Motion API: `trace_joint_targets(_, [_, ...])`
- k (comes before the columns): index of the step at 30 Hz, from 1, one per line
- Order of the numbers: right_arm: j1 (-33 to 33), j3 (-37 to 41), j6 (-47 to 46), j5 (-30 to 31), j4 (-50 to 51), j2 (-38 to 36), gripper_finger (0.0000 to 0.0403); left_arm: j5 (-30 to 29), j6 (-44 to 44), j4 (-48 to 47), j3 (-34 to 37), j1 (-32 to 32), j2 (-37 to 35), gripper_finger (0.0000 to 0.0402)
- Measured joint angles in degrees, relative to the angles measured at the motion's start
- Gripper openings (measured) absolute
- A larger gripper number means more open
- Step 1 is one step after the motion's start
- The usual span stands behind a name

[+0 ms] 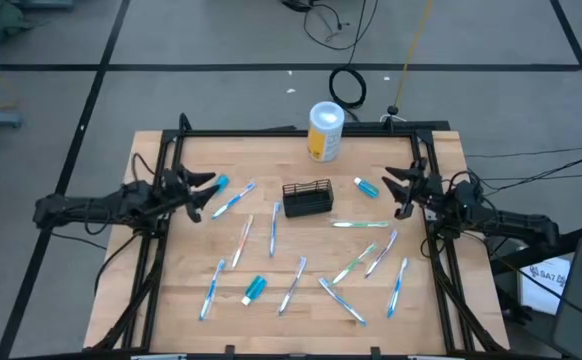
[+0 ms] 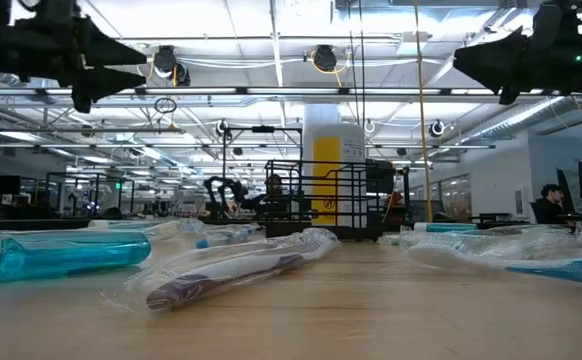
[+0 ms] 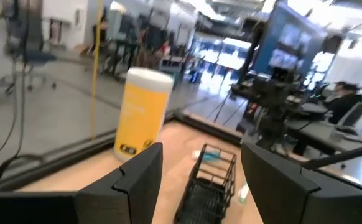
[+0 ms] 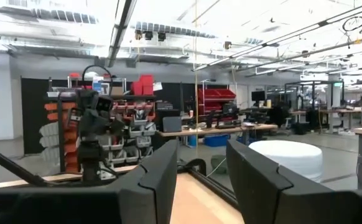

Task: Pick & Place toothbrushing station
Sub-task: Put the blue toothbrush into the black wire organizer

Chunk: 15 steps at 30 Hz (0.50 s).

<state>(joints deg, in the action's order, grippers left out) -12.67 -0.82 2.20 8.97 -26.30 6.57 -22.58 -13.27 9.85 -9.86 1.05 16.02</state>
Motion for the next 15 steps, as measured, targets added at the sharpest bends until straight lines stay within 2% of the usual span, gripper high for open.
trace_joint_targets(4, [0.0, 0.0, 0.0, 0.0, -3.5, 3.7, 0.0130, -0.9, -0.3, -1.6, -4.2, 1.2, 10.5, 0.0225])
trace_joint_targets(7, [0.0, 0.0, 0.0, 0.0, -4.8, 6.0, 0.0130, -4.5, 0.9, -1.6, -7.5, 2.3, 18.8, 0.0225])
trace_joint_targets(10, [0.0, 0.0, 0.0, 0.0, -5.2, 7.6, 0.0130, -7.7, -2.6, -3.6, -11.5, 4.4, 26.4, 0.0225])
trace_joint_targets(11, [0.0, 0.0, 0.0, 0.0, -5.2, 7.9, 0.0130, -7.1, -3.6, -6.3, -13.2, 5.3, 28.4, 0.0225])
trace_joint_targets(15, [0.0, 0.0, 0.3, 0.0, -5.2, 9.0, 0.0130, 1.1, -6.4, -20.1, -20.2, 8.7, 36.2, 0.0225])
